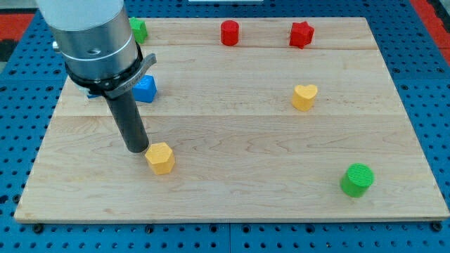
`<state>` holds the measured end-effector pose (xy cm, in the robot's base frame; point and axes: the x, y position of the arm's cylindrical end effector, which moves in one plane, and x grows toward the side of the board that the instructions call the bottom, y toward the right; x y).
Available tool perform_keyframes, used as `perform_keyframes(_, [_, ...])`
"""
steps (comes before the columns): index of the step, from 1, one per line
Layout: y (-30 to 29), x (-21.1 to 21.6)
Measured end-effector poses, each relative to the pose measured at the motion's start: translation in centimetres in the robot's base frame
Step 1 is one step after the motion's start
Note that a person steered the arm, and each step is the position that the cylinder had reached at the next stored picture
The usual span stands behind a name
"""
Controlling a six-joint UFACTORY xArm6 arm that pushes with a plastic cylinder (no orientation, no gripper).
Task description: Put the blue cube at the bottom left side of the board
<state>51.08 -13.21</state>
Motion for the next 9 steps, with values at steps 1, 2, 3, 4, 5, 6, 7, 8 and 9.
perform_keyframes(1, [4.1, 1.7])
perform_keyframes(2, [6.6, 2.6])
perform_keyframes(3, [5.5, -3.4])
perform_keyframes(4, [3.4, -12.7])
perform_keyframes(5, [0.6, -18.7])
perform_keyframes(6, [-2.6, -17.3])
perform_keyframes(7, [-3.0, -11.8])
perform_keyframes(8, [-1.7, -10.0])
perform_keyframes(9, [0.8, -12.6])
